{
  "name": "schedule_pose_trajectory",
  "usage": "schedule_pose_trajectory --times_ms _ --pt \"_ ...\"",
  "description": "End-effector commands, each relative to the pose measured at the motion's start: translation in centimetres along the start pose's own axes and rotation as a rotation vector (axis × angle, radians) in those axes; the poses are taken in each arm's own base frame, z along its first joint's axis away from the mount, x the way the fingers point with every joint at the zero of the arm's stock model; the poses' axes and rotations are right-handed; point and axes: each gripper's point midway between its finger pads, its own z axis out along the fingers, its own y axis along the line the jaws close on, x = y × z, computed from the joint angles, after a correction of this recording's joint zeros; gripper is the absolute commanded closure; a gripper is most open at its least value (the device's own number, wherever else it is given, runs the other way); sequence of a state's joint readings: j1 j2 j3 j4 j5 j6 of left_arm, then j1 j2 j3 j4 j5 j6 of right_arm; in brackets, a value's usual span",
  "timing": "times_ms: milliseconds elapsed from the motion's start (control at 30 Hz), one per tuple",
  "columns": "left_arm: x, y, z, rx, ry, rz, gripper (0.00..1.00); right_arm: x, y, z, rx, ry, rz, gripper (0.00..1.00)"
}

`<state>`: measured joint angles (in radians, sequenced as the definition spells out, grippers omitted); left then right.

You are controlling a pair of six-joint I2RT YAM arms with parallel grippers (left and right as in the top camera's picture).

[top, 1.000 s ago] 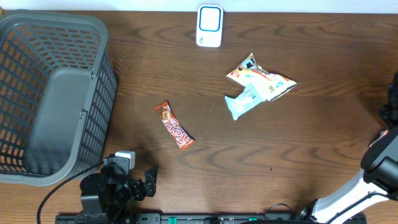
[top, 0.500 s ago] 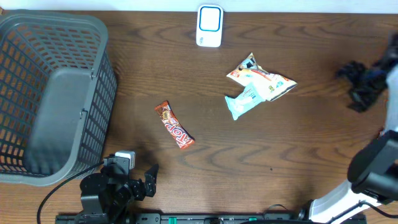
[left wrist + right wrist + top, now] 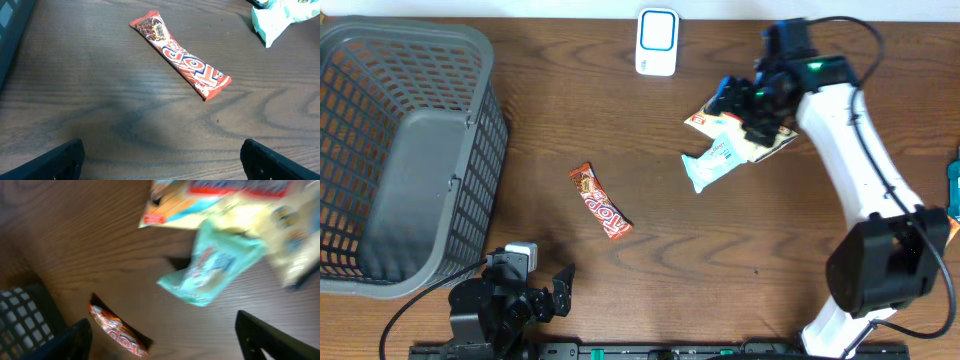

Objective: Scan the item barcode

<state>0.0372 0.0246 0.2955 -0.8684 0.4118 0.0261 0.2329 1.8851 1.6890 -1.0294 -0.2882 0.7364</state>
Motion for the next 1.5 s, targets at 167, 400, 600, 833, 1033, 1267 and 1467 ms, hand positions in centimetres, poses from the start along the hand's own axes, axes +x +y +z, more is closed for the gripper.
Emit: schedule_pose_trajectory --times_ms 167,400,600,833,1033,1267,1467 --pt "0.0 0.1 0.0 -0.007 0.001 0.008 0.01 2.9 1.5 7.0 0.129 0.011 0.151 0.24" --pt "0.0 0.1 0.0 -0.007 0.001 0.008 0.01 4.2 -0.4 7.8 0.214 0.067 0.176 0.21" --pt "0.0 0.1 0.0 -0.007 0.001 0.008 0.01 2.8 -1.1 7.5 0.235 0.005 0.225 0.23" --pt "0.0 0.1 0.0 -0.007 0.001 0.008 0.01 1.6 -3.0 8.6 0.320 -0.068 0.297 0.30" --pt "0.0 0.1 0.0 -0.007 0.001 0.008 0.01 1.1 -3.6 10.8 0.328 -0.060 0.304 0.34" --pt "0.0 0.1 0.0 -0.007 0.001 0.008 0.01 1.2 -4.5 12.3 0.353 -0.050 0.325 0.43" --pt "0.0 0.1 0.0 -0.007 0.001 0.008 0.01 0.5 -5.0 12.1 0.360 -0.064 0.336 0.99"
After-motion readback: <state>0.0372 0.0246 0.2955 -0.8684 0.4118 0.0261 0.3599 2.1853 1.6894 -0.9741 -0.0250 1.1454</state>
